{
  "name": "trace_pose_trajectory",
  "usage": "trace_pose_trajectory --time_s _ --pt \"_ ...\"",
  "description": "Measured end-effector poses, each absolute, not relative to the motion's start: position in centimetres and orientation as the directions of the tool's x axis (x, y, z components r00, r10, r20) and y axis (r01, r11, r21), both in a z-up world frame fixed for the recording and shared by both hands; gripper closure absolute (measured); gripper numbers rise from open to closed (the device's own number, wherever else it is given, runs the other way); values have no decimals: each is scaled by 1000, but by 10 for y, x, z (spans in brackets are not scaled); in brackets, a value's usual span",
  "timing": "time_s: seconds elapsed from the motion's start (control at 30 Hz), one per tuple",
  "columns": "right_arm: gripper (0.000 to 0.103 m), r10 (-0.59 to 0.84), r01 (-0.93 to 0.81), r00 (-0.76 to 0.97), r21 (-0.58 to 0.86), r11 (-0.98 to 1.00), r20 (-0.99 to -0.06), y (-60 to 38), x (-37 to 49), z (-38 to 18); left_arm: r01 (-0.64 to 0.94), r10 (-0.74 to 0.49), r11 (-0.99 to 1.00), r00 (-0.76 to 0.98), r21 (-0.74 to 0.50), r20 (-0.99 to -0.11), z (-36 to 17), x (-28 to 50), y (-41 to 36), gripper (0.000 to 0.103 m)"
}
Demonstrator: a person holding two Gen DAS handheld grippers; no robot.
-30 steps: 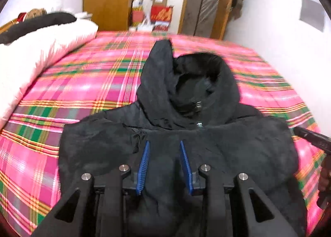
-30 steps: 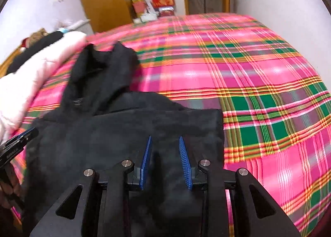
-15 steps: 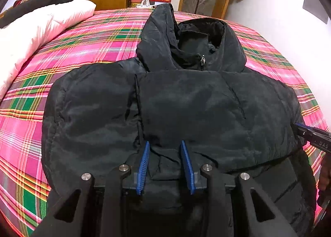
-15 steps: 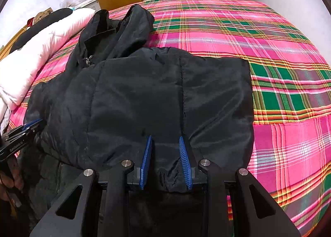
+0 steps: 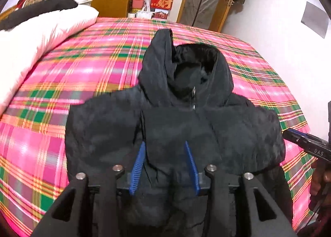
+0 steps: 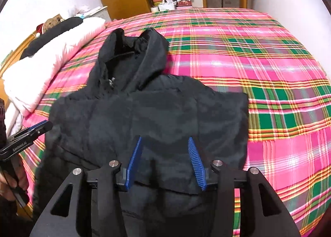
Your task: Fold large clothes
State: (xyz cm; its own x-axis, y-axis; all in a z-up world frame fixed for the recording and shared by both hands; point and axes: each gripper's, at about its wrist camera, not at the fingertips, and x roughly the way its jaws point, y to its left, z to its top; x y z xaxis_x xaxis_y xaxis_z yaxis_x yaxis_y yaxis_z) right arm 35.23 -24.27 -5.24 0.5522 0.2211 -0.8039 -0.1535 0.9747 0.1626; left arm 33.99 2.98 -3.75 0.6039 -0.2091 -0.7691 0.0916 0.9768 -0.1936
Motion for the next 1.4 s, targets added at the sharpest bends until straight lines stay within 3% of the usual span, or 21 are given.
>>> trace_pose_trajectory --time_s 0.43,0.8,0.87,0.93,0.97,1.0,1.13,1.4 --pt "56 232 -163 581 168 972 -780 -204 483 -36 128 -180 984 620 -128 -763 -23 485 25 50" --pt "56 155 -122 570 104 987 -807 -186 595 -58 44 -127 991 580 -125 -805 -72 590 29 48" --pt "57 164 -132 551 108 985 -818 -183 606 -65 54 -145 989 566 -139 -811 -81 598 24 54" --pt "83 157 -153 532 87 984 -832 -177 610 -70 78 -160 987 559 -140 -814 -86 600 18 85" --pt "95 156 -159 531 83 984 -832 -175 608 -70 91 -163 987 564 -135 -810 -87 597 15 91" --pt "97 158 -168 553 76 983 -818 -173 602 -65 99 -166 986 578 -134 -799 -84 593 14 97" --pt "98 217 -186 608 128 974 -764 -179 572 -36 91 -194 980 636 -177 -747 -59 566 25 102" --pt "100 321 -216 682 239 947 -657 -201 470 17 93 -253 957 733 -276 -631 5 473 62 102"
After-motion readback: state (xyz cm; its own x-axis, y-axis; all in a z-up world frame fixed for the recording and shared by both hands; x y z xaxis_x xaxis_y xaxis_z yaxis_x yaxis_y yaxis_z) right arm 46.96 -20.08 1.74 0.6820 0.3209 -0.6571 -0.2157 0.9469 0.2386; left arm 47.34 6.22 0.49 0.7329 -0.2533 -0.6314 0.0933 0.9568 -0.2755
